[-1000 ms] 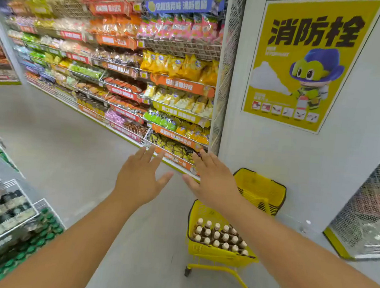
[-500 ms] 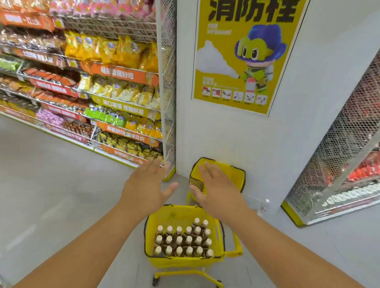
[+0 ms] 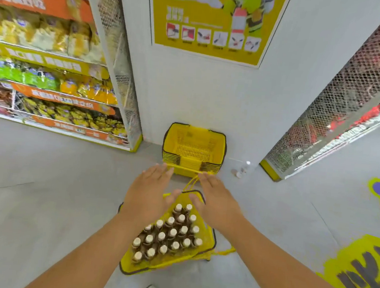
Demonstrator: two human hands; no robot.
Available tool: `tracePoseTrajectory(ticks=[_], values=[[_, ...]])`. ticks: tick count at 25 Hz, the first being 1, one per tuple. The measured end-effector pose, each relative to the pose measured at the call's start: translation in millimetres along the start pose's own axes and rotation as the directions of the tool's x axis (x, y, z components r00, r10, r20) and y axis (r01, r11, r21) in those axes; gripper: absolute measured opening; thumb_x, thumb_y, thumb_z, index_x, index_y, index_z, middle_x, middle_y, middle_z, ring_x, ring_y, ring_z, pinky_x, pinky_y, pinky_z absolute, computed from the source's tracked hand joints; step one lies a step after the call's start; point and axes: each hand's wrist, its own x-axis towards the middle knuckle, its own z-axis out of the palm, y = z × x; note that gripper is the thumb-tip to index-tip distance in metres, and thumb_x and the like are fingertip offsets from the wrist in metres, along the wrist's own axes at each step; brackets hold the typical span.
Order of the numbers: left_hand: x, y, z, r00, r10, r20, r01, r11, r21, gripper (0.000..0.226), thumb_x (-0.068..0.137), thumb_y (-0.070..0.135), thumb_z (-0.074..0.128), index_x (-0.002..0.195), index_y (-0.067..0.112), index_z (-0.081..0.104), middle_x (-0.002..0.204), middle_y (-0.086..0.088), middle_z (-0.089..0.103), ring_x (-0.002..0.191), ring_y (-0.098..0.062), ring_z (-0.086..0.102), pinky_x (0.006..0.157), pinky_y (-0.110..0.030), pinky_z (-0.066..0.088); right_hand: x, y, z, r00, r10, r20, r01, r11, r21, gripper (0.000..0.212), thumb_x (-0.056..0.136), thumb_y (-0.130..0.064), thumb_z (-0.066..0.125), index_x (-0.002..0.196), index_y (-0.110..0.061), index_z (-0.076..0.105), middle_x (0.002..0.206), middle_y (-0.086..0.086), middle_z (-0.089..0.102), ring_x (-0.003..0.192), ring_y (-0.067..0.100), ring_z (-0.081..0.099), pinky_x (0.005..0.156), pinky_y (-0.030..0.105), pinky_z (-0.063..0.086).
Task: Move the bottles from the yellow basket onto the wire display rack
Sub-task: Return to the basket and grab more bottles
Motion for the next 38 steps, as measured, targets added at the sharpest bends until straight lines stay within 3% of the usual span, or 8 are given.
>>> tracePoseTrajectory(ticks=[6, 13, 18, 24, 28, 30, 33, 38], values=[[46, -29, 140, 0.977, -0.135, 0.166, 0.153, 0.983, -0.102, 0.091, 0.084, 0.075, 0.008, 0.157, 0.027, 0.031, 0.164, 0.004, 0.032, 0.153, -0.017, 0.025, 0.12, -0.035, 0.028, 68, 70, 131, 0.972, 0.148, 0.185, -0.175, 0.975, 0.14, 0.069, 0.104, -0.053, 0.043, 0.161, -0.018, 0.025, 0.167, 0.002, 0.027, 0.154, 0.019, 0.023, 0.122, 0.034, 0.027], [70, -55, 313, 0.911, -0.277, 0.305, 0.329, 0.935, -0.135, 0.07, 0.097, 0.066, 0.036, 0.158, 0.031, 0.029, 0.163, 0.005, 0.033, 0.152, -0.015, 0.025, 0.114, -0.035, 0.035, 106, 142, 288, 0.914, 0.263, 0.309, -0.348, 0.898, 0.267, 0.067, 0.104, -0.051, 0.045, 0.16, -0.019, 0.027, 0.166, 0.002, 0.03, 0.154, 0.02, 0.022, 0.12, 0.036, 0.027], [90, -69, 401, 0.867, -0.34, 0.365, 0.414, 0.899, -0.145, 0.071, 0.098, 0.065, 0.038, 0.159, 0.032, 0.027, 0.163, 0.006, 0.034, 0.151, -0.015, 0.026, 0.113, -0.036, 0.036, 131, 178, 358, 0.891, 0.325, 0.317, -0.431, 0.825, 0.366, 0.065, 0.104, -0.048, 0.05, 0.159, -0.021, 0.029, 0.164, 0.001, 0.033, 0.151, 0.018, 0.03, 0.116, 0.031, 0.031], [120, -76, 465, 0.822, -0.428, 0.376, 0.525, 0.825, -0.208, 0.067, 0.095, 0.064, 0.048, 0.153, 0.033, 0.037, 0.154, 0.002, 0.047, 0.143, -0.019, 0.04, 0.107, -0.036, 0.04, 162, 195, 414, 0.868, 0.395, 0.301, -0.496, 0.722, 0.482, 0.062, 0.101, -0.046, 0.055, 0.155, -0.024, 0.034, 0.153, 0.0, 0.047, 0.14, 0.02, 0.046, 0.108, 0.031, 0.04], [142, -76, 488, 0.804, -0.453, 0.384, 0.57, 0.769, -0.287, 0.059, 0.093, 0.057, 0.059, 0.145, 0.03, 0.048, 0.146, 0.001, 0.056, 0.135, -0.023, 0.05, 0.098, -0.032, 0.042, 179, 204, 436, 0.849, 0.432, 0.303, -0.528, 0.676, 0.515, 0.047, 0.1, -0.04, 0.058, 0.143, -0.024, 0.047, 0.128, -0.005, 0.059, 0.113, 0.012, 0.058, 0.088, 0.025, 0.044], [150, -81, 499, 0.788, -0.468, 0.4, 0.6, 0.731, -0.326, 0.064, 0.091, 0.054, 0.065, 0.147, 0.031, 0.047, 0.149, 0.002, 0.054, 0.137, -0.022, 0.049, 0.103, -0.032, 0.041, 185, 207, 444, 0.846, 0.443, 0.299, -0.533, 0.67, 0.516, 0.052, 0.099, -0.039, 0.06, 0.146, -0.023, 0.046, 0.139, -0.003, 0.059, 0.127, 0.017, 0.056, 0.094, 0.026, 0.044], [156, -87, 514, 0.797, -0.45, 0.403, 0.597, 0.691, -0.409, 0.055, 0.088, 0.044, 0.073, 0.138, 0.029, 0.058, 0.14, 0.004, 0.062, 0.131, -0.02, 0.054, 0.094, -0.025, 0.041, 193, 210, 452, 0.826, 0.475, 0.304, -0.561, 0.631, 0.536, 0.055, 0.097, -0.036, 0.065, 0.148, -0.024, 0.047, 0.144, -0.003, 0.059, 0.131, 0.019, 0.055, 0.1, 0.031, 0.046], [161, -94, 526, 0.783, -0.466, 0.412, 0.622, 0.613, -0.487, 0.057, 0.082, 0.03, 0.083, 0.135, 0.024, 0.063, 0.138, 0.004, 0.064, 0.131, -0.016, 0.055, 0.094, -0.019, 0.035, 198, 209, 465, 0.816, 0.53, 0.232, -0.558, 0.613, 0.559, 0.034, 0.092, -0.027, 0.072, 0.125, -0.029, 0.062, 0.115, -0.01, 0.069, 0.107, 0.014, 0.064, 0.085, 0.03, 0.054]])
